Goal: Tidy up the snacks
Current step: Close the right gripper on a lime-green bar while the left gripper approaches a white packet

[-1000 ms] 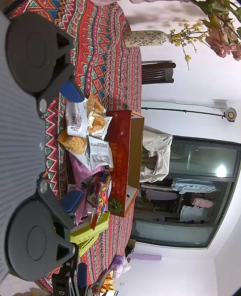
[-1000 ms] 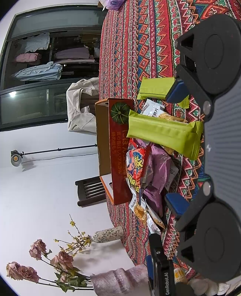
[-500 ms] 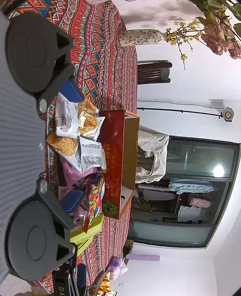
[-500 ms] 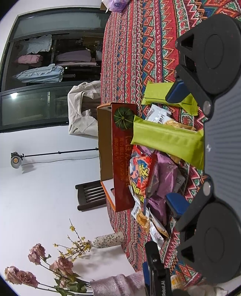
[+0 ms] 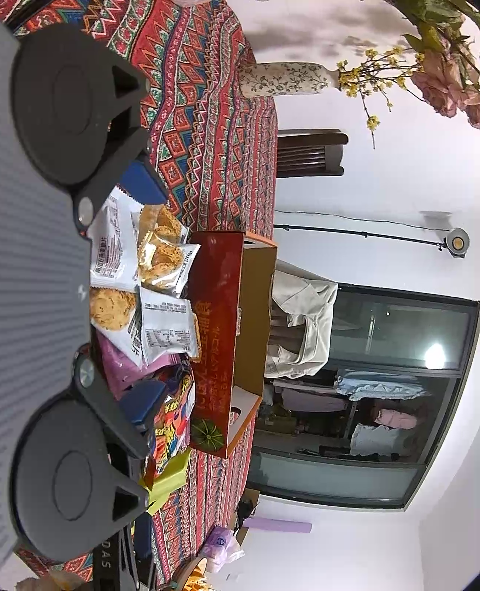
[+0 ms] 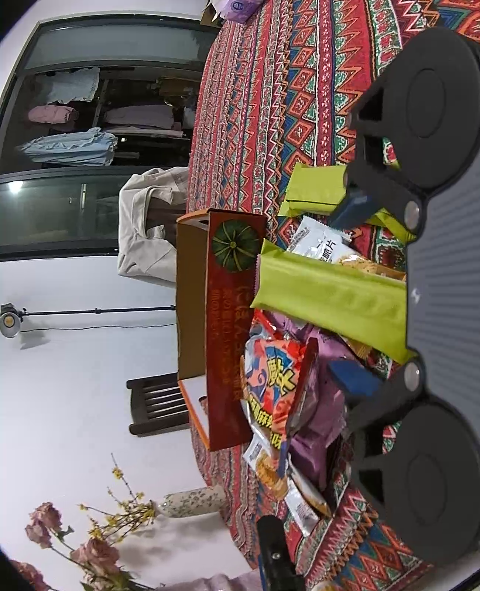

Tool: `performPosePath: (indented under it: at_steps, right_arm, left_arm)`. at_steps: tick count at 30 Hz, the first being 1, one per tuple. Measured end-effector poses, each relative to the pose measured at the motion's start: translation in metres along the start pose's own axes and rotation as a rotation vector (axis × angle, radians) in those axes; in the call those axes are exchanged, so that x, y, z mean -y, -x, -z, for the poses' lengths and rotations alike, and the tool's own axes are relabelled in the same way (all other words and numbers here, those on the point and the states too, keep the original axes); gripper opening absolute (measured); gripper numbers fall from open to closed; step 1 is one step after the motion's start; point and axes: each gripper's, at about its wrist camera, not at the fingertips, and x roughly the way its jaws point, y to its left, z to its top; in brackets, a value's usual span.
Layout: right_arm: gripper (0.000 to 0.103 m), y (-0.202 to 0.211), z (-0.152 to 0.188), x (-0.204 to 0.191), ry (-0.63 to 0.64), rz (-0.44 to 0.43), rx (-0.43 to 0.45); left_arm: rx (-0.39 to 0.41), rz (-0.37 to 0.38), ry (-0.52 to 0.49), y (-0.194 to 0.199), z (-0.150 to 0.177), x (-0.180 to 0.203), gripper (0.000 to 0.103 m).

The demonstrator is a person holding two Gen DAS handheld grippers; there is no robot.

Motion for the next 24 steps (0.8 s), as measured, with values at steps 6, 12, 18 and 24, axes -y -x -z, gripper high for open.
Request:
performPosePath:
  at_steps: [6,12,18,24]
  right_arm:
    - [0.056,-0.014,0.006,-0.002,-0.058,0.029,-0.016]
    - [0.040,-0.010,0.010,-0.009,0.001,0.042,-0.007]
    - [0.034,-0.001,0.008,0.002,-0.032,0.022,0.011]
    - [0.034,0.007,0.001,0.011,-0.053,0.007,0.056]
  left_arm:
    - [-0.024,0.000,-0.002,-0.004,0.002,0.002,0.103]
    - [-0.051,-0.017,0.004,-0.008,0.004,-0.001,0.103]
    - [-0.082,-0.062,0.022,-0.013,0.001,-0.008,0.103]
    - [-0.160,-0.129,0.051,-0.034,-0.007,-0.025,0.103]
